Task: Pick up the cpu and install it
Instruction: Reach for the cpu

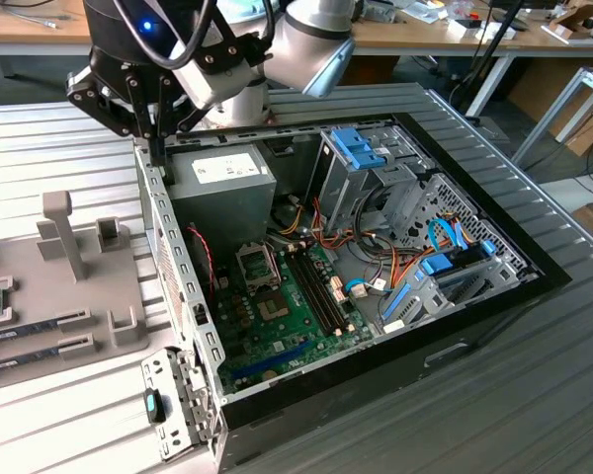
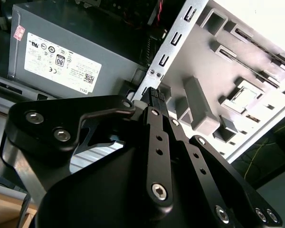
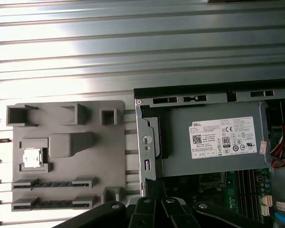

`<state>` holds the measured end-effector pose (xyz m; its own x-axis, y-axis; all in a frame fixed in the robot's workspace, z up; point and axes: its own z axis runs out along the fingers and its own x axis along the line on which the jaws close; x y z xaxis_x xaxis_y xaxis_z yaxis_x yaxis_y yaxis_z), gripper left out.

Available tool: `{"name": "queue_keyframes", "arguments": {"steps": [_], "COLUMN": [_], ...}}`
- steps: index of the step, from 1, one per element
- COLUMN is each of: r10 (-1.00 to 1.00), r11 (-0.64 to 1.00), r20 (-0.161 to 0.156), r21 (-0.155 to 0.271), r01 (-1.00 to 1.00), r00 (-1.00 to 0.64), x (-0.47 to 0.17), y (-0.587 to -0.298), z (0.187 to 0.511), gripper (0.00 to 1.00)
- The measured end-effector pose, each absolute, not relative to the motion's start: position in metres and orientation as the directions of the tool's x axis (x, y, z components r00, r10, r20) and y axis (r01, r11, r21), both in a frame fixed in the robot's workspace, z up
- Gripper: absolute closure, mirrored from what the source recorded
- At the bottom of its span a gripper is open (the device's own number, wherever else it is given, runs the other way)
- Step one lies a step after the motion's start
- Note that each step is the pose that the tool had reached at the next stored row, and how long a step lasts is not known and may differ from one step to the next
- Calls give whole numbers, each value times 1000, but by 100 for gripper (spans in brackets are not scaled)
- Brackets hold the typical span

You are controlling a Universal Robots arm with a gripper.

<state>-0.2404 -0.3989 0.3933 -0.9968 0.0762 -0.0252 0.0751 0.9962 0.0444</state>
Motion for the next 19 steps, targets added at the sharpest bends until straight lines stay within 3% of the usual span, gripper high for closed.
{"name": "queue_keyframes", "arguments": {"steps": [19], "r10": [76], "r11": [996], "r20": [-25], "r21": [44], "r01": [75], "r00": [-997], "x": [-258], "y": [-399], "z": [393], "gripper": [89]}}
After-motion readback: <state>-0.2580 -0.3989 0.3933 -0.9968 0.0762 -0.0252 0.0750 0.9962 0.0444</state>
